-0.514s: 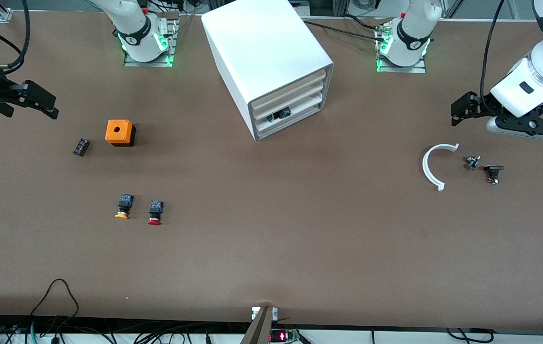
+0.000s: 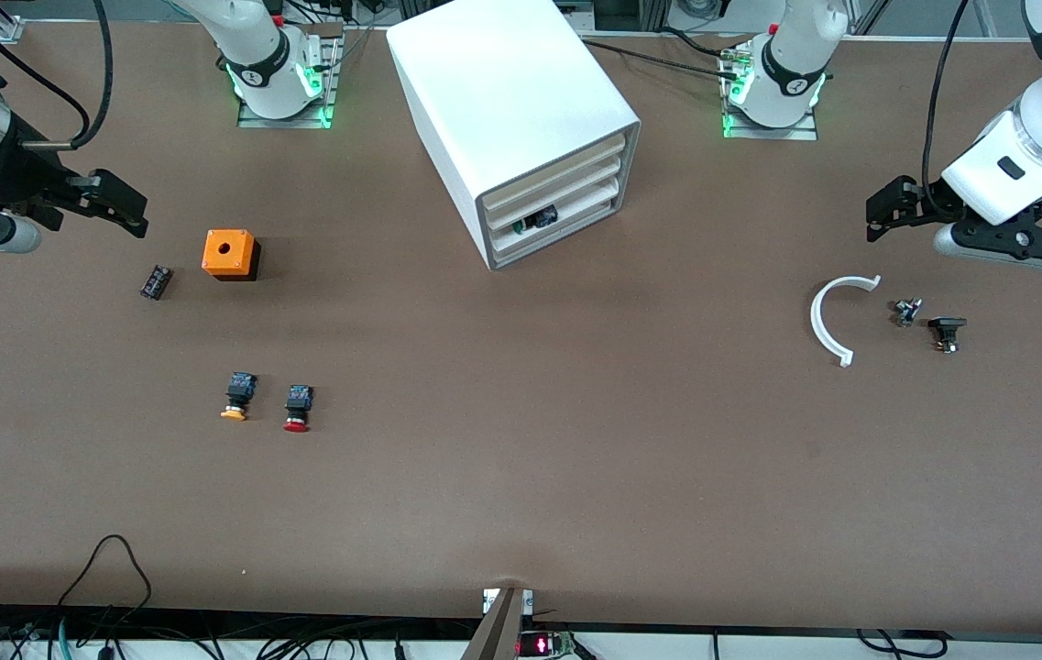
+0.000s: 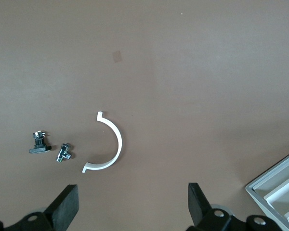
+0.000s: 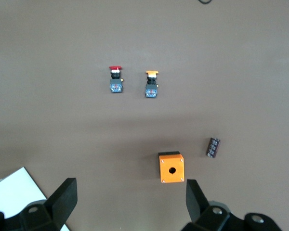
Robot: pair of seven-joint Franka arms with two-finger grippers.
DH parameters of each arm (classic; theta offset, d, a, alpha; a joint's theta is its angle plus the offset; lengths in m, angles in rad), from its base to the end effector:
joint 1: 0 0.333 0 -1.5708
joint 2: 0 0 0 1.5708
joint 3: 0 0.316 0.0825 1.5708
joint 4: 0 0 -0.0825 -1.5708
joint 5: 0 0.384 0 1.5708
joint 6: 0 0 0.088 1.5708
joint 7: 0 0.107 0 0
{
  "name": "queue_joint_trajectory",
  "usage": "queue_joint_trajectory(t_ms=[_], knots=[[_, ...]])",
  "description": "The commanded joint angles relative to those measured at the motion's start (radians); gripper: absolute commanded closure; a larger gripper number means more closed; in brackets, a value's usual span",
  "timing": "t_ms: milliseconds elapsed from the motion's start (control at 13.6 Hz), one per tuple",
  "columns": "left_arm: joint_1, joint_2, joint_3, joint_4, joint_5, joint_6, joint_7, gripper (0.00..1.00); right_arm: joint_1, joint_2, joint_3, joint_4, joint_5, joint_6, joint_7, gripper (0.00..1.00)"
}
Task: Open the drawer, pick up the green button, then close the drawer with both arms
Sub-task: 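Reach the left gripper to the drawer handle while the right gripper approaches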
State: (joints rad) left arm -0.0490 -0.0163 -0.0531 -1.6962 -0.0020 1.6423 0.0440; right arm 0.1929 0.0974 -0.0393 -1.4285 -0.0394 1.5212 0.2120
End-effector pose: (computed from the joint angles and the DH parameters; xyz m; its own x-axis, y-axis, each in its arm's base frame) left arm 0.5490 -0.0567 0.5803 0.9887 -0.1453 -0.0375 -0.1453 -0.9894 0.0028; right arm 0.5739 0.0857 0.6319 0.9982 -0.0600 0.0046 -0.0601 -0.9973 0.0432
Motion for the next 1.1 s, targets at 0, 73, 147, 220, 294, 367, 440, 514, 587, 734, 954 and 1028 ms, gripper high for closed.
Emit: queue_joint_trajectory(t_ms=[0,73,147,220,294,367,440,514,587,734,954,1028], knots=[[-0.008,0.019,0.006,0.035,-0.009,-0.094,0.025,0.0,0.022,0.008,-0.001,-0.032,-0.014,0.04,0.014,0.0],[-0.009,0.022,0.007,0.03,-0.059,-0.122,0.031,0.0,0.022,0.031,-0.001,-0.033,0.001,0.087,0.01,0.0],[-0.012,0.054,0.007,0.026,-0.094,-0.162,0.031,0.0,0.023,0.048,-0.001,-0.033,0.025,0.114,0.009,0.0],[-0.018,0.088,0.006,0.029,-0.105,-0.232,0.04,0.0,0.028,0.068,-0.001,-0.033,0.032,0.119,0.006,0.0],[-0.029,0.105,0.006,0.027,-0.142,-0.266,0.053,0.0,0.036,0.097,-0.001,-0.032,0.041,0.128,0.003,0.0],[-0.029,0.137,0.006,0.021,-0.206,-0.269,0.068,0.0,0.04,0.116,0.001,-0.035,0.044,0.132,0.004,0.0],[-0.029,0.162,0.006,0.02,-0.284,-0.266,0.085,0.0,0.052,0.139,0.001,-0.035,0.044,0.131,0.004,0.0],[-0.023,0.195,0.006,0.018,-0.358,-0.266,0.1,0.0,0.059,0.157,0.001,-0.03,0.046,0.128,0.004,0.0],[-0.017,0.228,0.006,0.016,-0.436,-0.265,0.138,0.0,0.072,0.175,0.001,-0.03,0.046,0.128,0.012,0.0],[-0.014,0.301,0.007,-0.008,-0.591,-0.257,0.267,0.0,0.091,0.22,-0.001,-0.035,0.042,0.132,0.004,0.0],[-0.012,0.323,0.007,-0.153,-0.758,-0.124,0.436,0.0,0.135,0.231,-0.001,-0.03,0.047,0.135,0.026,0.0],[-0.015,0.323,0.007,-0.218,-0.824,-0.074,0.515,0.0,0.141,0.241,-0.001,-0.027,0.058,0.145,0.03,0.0]])
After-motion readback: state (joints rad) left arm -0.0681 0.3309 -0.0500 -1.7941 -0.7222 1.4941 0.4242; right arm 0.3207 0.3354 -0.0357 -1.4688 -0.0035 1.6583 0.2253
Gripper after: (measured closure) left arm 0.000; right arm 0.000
